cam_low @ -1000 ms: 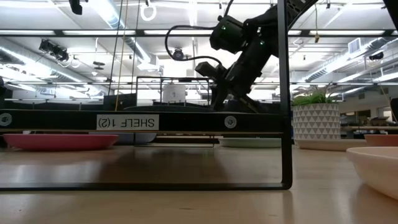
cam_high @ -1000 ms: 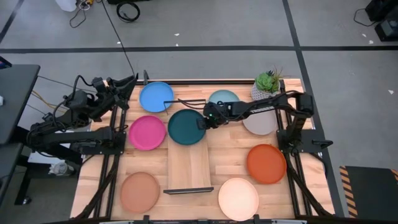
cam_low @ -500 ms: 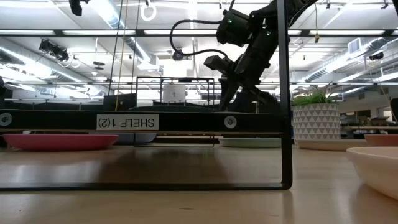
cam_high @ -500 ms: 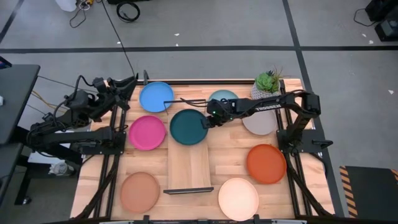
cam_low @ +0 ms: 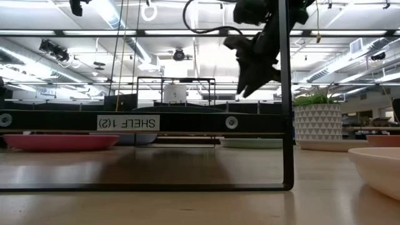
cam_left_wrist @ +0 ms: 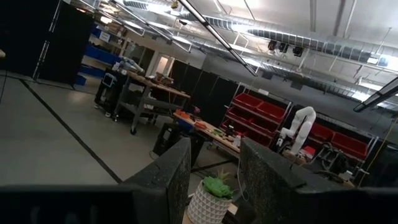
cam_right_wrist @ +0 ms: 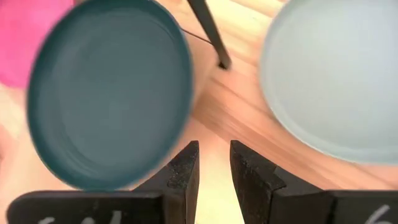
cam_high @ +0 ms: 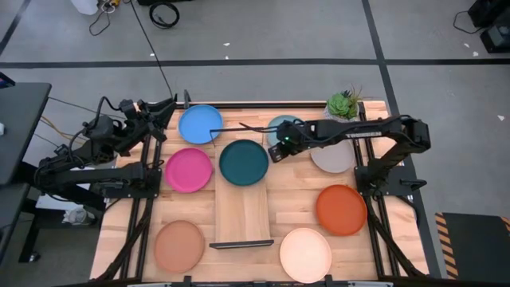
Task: Place and stack plates onto a shelf
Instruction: Stack the pink plate on the dark blue plate on the shelf
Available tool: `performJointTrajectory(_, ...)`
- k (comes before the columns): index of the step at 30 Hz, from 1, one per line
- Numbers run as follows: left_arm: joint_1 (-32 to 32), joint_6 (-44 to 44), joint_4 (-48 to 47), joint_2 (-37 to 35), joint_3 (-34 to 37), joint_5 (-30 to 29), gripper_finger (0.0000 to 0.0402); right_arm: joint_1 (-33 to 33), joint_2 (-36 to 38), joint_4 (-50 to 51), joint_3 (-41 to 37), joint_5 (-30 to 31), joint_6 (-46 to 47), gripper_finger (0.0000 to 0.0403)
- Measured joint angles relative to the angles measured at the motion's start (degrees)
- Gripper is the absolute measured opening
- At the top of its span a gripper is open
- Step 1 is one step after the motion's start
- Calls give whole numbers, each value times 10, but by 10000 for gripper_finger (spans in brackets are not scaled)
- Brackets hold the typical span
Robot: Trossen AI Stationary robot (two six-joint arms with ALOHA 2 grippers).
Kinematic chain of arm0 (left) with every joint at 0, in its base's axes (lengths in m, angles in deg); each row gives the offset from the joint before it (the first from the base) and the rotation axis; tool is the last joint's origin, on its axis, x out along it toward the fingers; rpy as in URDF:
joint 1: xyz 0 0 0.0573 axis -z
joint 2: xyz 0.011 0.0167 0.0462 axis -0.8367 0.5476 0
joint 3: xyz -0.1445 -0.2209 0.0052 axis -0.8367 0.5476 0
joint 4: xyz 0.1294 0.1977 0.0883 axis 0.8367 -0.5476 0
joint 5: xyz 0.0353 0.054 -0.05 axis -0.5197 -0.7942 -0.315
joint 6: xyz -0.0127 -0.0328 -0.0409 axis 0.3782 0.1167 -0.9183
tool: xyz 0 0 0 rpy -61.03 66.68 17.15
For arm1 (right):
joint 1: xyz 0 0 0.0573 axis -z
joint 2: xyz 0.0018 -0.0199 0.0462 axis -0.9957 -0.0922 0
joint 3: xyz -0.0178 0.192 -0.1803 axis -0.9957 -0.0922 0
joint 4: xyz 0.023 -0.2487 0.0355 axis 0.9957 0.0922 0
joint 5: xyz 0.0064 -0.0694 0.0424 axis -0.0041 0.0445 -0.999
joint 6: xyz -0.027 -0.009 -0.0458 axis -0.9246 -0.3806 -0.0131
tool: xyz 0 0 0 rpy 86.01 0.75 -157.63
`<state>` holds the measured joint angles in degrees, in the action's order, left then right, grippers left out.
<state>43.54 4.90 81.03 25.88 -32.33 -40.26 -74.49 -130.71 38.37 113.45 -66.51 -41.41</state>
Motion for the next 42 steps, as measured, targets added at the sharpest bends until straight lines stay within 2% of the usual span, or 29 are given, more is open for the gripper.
performJointTrajectory(10,0,-15,-30,0,0,0,146,0,21,176,0,13,-104,96)
performJointTrajectory(15,0,-57,-102,0,0,2,146,0,21,197,-34,13,-113,96)
performJointTrajectory(18,0,-107,-174,0,0,54,146,0,29,198,-63,-4,-112,96)
performJointTrajectory(23,0,-186,-334,1,0,220,146,0,52,186,-113,-18,-111,96)
performJointTrajectory(26,0,-208,-419,9,0,307,146,0,68,135,-147,-23,-120,96)
performJointTrajectory(29,0,-210,-468,23,4,361,146,1,79,83,-172,-49,-141,96)
performJointTrajectory(33,0,-210,-481,45,15,396,146,1,94,58,-179,-74,-171,96)
performJointTrajectory(38,0,-210,-485,85,33,380,146,1,131,72,-179,-75,-194,96)
performJointTrajectory(42,0,-210,-471,117,47,373,146,1,194,65,-179,-77,-217,96)
